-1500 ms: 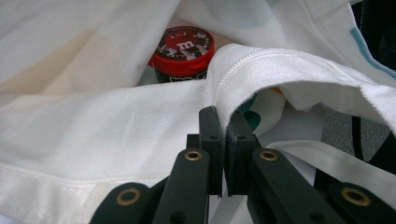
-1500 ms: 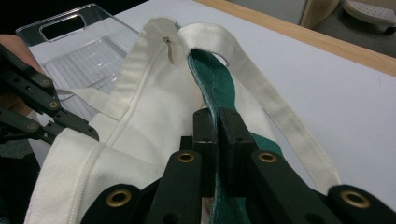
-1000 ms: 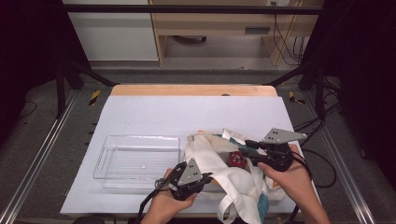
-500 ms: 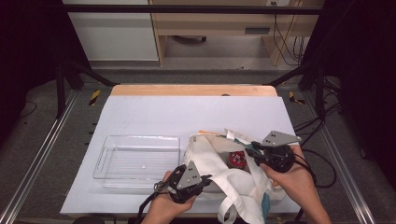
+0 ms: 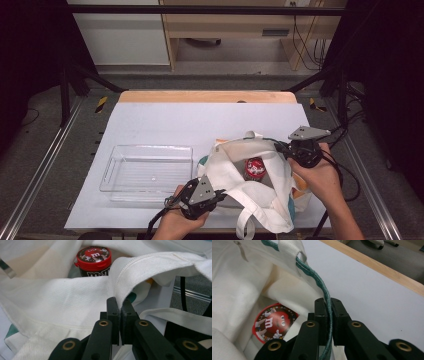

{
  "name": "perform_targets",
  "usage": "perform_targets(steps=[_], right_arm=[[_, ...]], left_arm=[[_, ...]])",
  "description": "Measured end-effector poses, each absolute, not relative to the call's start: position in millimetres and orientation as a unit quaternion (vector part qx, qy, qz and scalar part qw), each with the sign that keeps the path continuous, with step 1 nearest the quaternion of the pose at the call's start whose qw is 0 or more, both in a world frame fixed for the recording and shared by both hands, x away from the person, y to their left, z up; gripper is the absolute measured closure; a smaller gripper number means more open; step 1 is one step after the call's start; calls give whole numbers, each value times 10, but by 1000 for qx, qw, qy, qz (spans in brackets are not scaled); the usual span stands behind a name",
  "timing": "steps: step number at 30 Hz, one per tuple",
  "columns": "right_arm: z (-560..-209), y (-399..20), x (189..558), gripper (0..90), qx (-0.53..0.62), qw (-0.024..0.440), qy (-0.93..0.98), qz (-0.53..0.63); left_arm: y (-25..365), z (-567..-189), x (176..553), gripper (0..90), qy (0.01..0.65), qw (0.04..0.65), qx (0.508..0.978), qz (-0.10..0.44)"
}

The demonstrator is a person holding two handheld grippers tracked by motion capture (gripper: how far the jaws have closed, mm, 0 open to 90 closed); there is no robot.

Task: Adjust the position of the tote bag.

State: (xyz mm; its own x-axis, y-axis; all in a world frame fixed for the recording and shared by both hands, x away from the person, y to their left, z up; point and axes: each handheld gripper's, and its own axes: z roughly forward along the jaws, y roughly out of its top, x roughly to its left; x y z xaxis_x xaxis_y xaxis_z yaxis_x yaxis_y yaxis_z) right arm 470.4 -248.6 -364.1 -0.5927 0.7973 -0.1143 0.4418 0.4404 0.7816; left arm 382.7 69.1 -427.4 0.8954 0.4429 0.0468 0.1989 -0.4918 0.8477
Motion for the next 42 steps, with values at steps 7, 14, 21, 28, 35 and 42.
perform_targets(steps=[7,14,21,28,35,42], right_arm=[[-3660,-2571,4831,860,386,244,806,376],[-3689,-2663,4947,860,396,243,799,382],[-3865,-2764,5093,852,423,230,794,370],[-3877,-2738,5022,758,423,233,791,376],[-3797,-2713,4870,606,419,241,786,386],[-3731,-2686,4757,497,414,237,783,400]], left_arm=[[697,-4291,3814,877,189,468,853,131],[691,-4308,3809,878,190,467,854,128],[689,-4326,3813,876,192,465,855,126],[678,-4333,3829,872,199,467,853,123],[668,-4343,3833,872,199,467,853,119],[666,-4342,3832,871,200,468,852,120]])
